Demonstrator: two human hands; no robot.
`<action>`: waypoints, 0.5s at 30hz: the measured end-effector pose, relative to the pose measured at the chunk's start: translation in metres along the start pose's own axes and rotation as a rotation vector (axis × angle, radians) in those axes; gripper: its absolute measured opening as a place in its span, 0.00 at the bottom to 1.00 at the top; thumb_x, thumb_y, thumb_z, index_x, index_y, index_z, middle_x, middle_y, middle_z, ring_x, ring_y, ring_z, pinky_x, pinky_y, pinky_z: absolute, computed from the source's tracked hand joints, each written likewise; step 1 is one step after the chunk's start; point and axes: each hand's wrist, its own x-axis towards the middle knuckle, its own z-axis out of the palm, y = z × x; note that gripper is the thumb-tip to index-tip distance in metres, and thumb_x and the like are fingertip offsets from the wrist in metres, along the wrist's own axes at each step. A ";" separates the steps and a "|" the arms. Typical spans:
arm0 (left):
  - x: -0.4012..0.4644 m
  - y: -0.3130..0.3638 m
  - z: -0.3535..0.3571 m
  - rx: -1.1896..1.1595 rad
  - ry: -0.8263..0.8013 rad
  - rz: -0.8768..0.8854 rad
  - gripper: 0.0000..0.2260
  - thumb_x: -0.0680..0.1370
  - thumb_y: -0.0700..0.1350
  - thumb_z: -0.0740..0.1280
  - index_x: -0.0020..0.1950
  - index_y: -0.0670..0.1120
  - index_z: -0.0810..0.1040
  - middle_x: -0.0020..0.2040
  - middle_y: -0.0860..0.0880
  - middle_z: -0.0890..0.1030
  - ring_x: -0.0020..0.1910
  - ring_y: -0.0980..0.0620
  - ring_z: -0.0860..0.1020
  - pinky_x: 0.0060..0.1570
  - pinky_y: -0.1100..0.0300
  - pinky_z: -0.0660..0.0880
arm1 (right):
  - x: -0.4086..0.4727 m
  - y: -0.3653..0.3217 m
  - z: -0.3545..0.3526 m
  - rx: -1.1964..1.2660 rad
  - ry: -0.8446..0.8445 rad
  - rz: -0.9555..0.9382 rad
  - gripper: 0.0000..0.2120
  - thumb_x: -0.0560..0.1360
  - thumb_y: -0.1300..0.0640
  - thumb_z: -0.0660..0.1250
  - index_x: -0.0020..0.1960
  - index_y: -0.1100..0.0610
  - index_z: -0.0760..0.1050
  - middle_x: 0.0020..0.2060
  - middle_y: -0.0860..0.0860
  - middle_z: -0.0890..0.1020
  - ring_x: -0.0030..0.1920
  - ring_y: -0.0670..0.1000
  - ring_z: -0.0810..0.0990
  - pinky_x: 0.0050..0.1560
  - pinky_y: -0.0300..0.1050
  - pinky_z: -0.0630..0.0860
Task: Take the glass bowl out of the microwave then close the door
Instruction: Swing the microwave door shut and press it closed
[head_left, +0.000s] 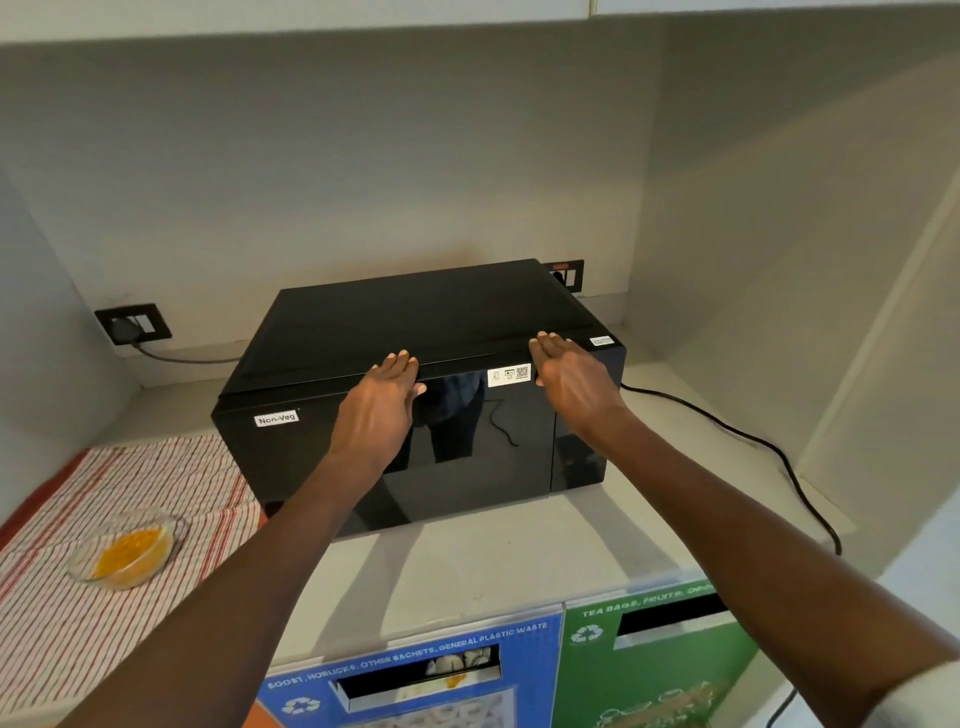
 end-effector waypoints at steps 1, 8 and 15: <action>0.000 0.000 0.001 0.000 0.001 0.001 0.20 0.83 0.47 0.56 0.75 0.42 0.65 0.75 0.44 0.68 0.75 0.47 0.65 0.75 0.53 0.61 | 0.000 0.001 0.002 0.001 0.002 -0.004 0.32 0.75 0.62 0.68 0.75 0.62 0.58 0.74 0.61 0.64 0.74 0.58 0.63 0.73 0.50 0.59; -0.001 -0.001 0.001 0.007 0.020 0.007 0.20 0.83 0.46 0.57 0.74 0.42 0.65 0.75 0.44 0.69 0.75 0.47 0.66 0.74 0.53 0.61 | 0.000 0.002 0.008 0.027 0.030 0.004 0.33 0.75 0.62 0.68 0.75 0.62 0.57 0.74 0.60 0.64 0.75 0.58 0.62 0.73 0.50 0.59; -0.003 0.004 -0.002 -0.008 0.009 -0.016 0.21 0.82 0.44 0.59 0.75 0.43 0.64 0.75 0.44 0.68 0.75 0.48 0.65 0.74 0.54 0.60 | 0.000 0.002 0.011 0.048 0.028 0.028 0.34 0.75 0.62 0.69 0.76 0.61 0.56 0.75 0.59 0.63 0.75 0.58 0.61 0.73 0.50 0.58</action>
